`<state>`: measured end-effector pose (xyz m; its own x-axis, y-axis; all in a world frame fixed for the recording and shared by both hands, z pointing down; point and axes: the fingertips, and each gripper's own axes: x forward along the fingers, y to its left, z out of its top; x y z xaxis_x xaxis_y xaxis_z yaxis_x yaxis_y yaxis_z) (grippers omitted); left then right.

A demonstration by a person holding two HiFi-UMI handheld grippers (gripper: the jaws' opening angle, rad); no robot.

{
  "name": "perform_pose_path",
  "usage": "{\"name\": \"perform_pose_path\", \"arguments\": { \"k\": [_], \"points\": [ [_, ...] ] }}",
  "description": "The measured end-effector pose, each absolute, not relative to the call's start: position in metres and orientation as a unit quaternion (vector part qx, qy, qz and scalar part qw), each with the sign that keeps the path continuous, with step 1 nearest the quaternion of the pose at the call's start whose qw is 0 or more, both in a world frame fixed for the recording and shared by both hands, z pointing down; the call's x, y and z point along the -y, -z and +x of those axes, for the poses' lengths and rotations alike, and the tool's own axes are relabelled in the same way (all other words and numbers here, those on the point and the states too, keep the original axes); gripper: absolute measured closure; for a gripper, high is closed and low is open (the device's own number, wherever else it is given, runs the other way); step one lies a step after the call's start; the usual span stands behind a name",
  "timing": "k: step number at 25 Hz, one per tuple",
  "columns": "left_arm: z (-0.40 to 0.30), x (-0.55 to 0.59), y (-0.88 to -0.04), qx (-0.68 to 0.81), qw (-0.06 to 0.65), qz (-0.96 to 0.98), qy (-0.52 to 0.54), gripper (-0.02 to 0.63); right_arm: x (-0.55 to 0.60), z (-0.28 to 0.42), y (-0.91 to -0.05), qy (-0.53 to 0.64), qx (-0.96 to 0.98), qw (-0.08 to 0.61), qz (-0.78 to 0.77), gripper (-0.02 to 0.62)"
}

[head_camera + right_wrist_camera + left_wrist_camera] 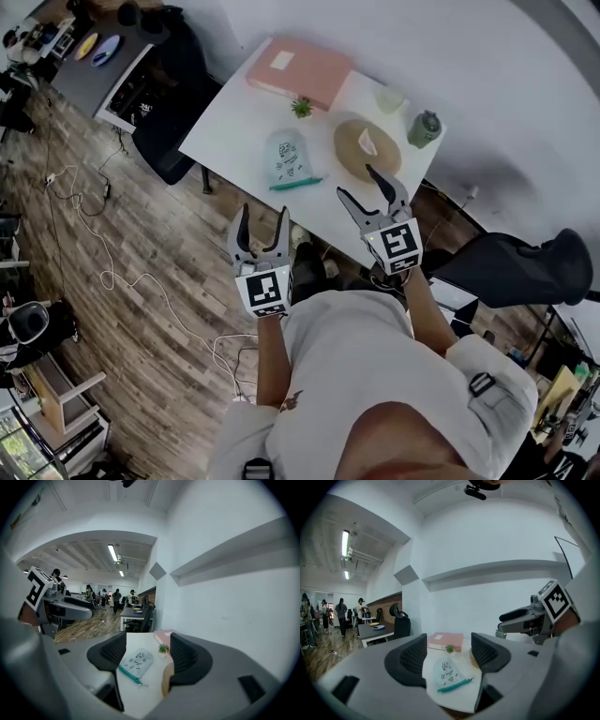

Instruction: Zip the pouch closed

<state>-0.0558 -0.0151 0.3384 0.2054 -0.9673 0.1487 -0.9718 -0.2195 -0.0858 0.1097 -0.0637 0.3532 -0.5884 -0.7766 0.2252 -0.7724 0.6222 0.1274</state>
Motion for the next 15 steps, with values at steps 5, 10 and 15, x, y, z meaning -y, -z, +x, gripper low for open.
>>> {"name": "perform_pose_path", "arguments": {
  "k": [5,10,15],
  "points": [
    [-0.059,0.046,-0.371,0.607,0.044,0.786,-0.103,0.325,0.089,0.101,-0.383,-0.012,0.887,0.164,0.431,0.334],
    [-0.059,0.080,-0.405,0.576,0.072,0.805,-0.126,0.334,0.115,0.092,-0.422,-0.036,0.880,0.212,0.424,0.382],
    [-0.060,0.105,-0.443,0.543,0.111,0.820,-0.146,0.350,0.132,0.089,-0.465,-0.072,0.868,0.258,0.419,0.446]
  ]
}}
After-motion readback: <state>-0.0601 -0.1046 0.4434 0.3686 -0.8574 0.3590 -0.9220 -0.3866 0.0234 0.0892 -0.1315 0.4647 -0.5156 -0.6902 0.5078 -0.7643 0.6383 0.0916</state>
